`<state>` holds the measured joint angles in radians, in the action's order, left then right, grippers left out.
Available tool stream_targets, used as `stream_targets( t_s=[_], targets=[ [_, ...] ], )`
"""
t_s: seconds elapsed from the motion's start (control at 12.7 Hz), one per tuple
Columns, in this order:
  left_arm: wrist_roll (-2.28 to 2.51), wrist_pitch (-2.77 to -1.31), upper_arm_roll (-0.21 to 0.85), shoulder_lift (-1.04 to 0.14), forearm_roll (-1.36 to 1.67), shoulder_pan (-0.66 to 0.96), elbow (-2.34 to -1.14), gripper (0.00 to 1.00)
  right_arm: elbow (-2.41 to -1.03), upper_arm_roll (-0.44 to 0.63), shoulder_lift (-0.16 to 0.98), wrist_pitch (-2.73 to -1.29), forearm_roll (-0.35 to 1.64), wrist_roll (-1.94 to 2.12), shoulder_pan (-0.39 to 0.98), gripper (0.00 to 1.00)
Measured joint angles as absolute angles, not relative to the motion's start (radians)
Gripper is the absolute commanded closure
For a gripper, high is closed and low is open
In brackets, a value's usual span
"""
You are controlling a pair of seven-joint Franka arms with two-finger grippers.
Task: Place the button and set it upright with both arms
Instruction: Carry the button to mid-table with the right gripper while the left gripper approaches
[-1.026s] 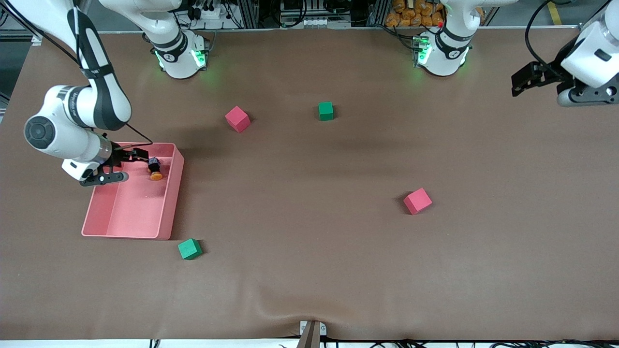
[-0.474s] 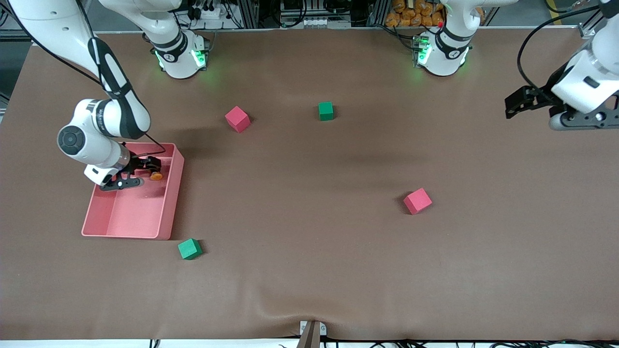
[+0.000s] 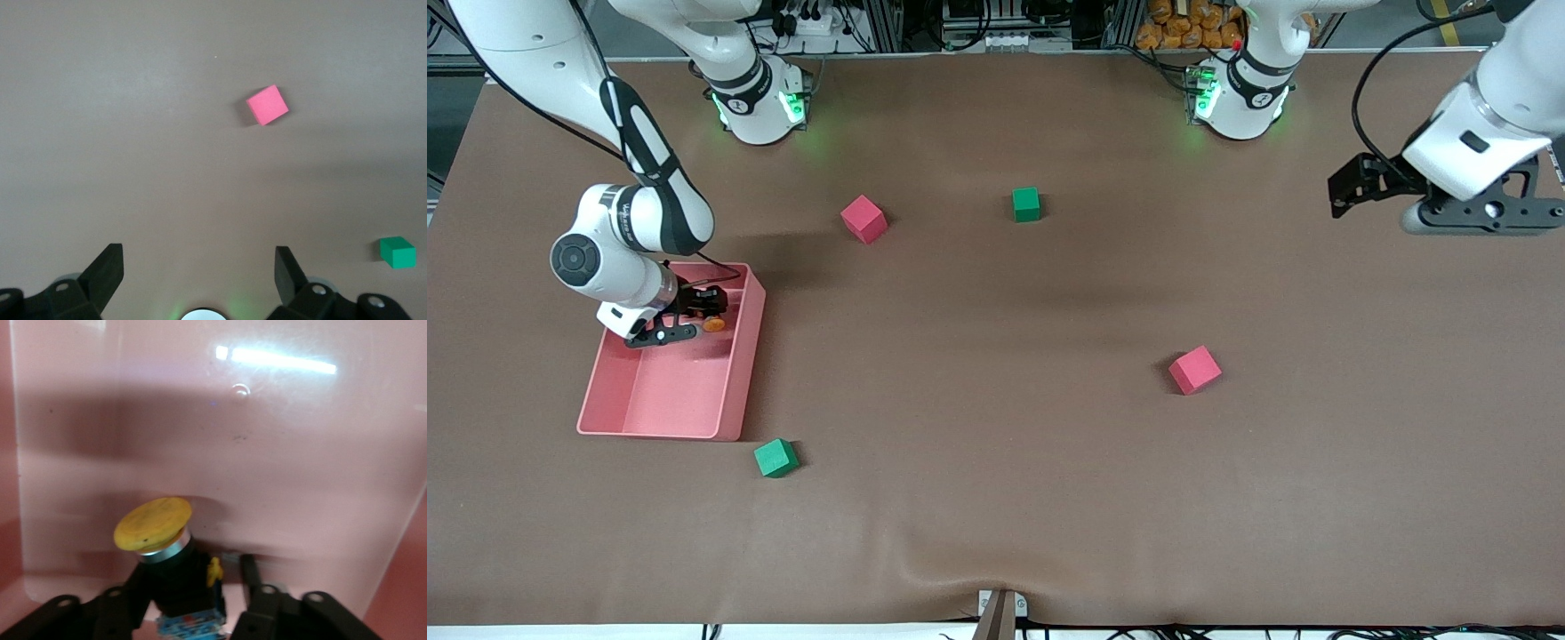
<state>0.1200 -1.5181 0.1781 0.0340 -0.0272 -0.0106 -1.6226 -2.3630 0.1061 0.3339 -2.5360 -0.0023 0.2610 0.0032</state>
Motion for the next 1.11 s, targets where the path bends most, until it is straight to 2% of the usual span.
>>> stream_targets(
  t_s=[0.39,0.63,0.87,1.11],
  targets=[
    [0.120,-1.542,0.178,0.006,-0.027,-0.024,-1.625,0.00,-2.358,0.110,0.309,-2.533,-0.002,0.262,-0.002,1.00],
    [0.120,-1.542,0.200,0.006,-0.027,-0.019,-1.627,0.00,-2.328,0.108,0.218,-2.470,-0.002,0.270,0.000,1.00],
    [0.120,-1.527,0.202,0.006,-0.027,-0.022,-1.629,0.00,-2.254,0.102,0.114,-2.246,-0.002,0.270,0.029,1.00],
    [0.120,-1.526,0.202,0.009,-0.027,-0.024,-1.628,0.00,-2.159,0.091,0.057,-2.041,0.000,0.180,0.107,1.00]
  ],
)
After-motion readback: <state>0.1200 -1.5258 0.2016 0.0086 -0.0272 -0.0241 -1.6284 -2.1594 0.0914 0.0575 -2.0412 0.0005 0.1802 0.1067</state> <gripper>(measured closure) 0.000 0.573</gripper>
